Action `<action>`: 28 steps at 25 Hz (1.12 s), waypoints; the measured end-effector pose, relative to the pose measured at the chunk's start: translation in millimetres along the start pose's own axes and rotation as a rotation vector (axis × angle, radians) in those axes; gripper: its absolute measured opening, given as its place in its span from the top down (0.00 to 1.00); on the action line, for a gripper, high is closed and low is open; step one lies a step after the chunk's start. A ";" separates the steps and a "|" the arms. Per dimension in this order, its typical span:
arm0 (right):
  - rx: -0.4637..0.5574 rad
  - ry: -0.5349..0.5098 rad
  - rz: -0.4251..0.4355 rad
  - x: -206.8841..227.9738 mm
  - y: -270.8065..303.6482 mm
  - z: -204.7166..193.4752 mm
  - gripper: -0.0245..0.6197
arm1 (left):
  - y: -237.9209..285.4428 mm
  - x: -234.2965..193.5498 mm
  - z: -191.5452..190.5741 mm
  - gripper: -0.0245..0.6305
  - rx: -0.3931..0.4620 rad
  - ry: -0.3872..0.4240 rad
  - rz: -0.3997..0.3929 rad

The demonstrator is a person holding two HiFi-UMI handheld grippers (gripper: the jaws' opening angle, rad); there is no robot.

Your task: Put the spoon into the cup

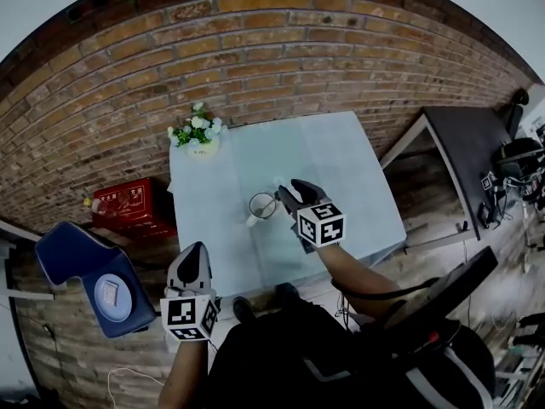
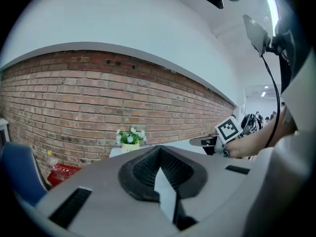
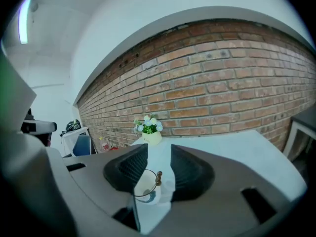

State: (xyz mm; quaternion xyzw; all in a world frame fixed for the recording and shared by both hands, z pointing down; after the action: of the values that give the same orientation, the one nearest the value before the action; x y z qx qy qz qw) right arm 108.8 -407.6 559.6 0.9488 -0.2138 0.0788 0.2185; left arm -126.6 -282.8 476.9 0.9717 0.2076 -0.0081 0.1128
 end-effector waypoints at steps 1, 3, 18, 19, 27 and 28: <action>0.019 -0.002 0.002 -3.0 -6.7 7.1 0.76 | 2.2 -0.5 1.8 0.95 0.005 0.001 -0.011; 0.057 -0.012 0.007 -9.7 -20.7 21.0 0.84 | 6.8 -2.0 7.0 0.95 0.026 0.007 -0.029; 0.193 -0.061 -0.075 -61.7 -119.2 78.2 0.94 | 28.1 -6.7 33.6 0.95 0.099 0.029 -0.149; 0.196 -0.070 -0.081 -66.2 -123.8 78.8 0.94 | 27.3 -6.5 35.6 0.95 0.103 0.036 -0.154; 0.239 -0.052 -0.100 -94.0 -157.8 84.4 0.94 | 12.3 -5.2 55.4 0.95 0.155 0.055 -0.168; 0.246 -0.049 -0.097 -97.4 -161.5 85.4 0.94 | 9.7 -5.6 58.3 0.95 0.161 0.058 -0.166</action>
State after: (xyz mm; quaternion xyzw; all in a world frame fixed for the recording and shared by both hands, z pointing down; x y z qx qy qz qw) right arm 97.3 -278.4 398.2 0.9794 -0.1617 0.0703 0.0988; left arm -125.9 -306.7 422.5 0.9568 0.2893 -0.0061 0.0273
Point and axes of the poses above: the fingertips, and each gripper's own axes: y forward along the fingers, x to its right, z out of its top, the point moved 1 cm from there along -y, backward along the fingers, and after that the axes turned 5 degrees about y, right-handed, at the moved point
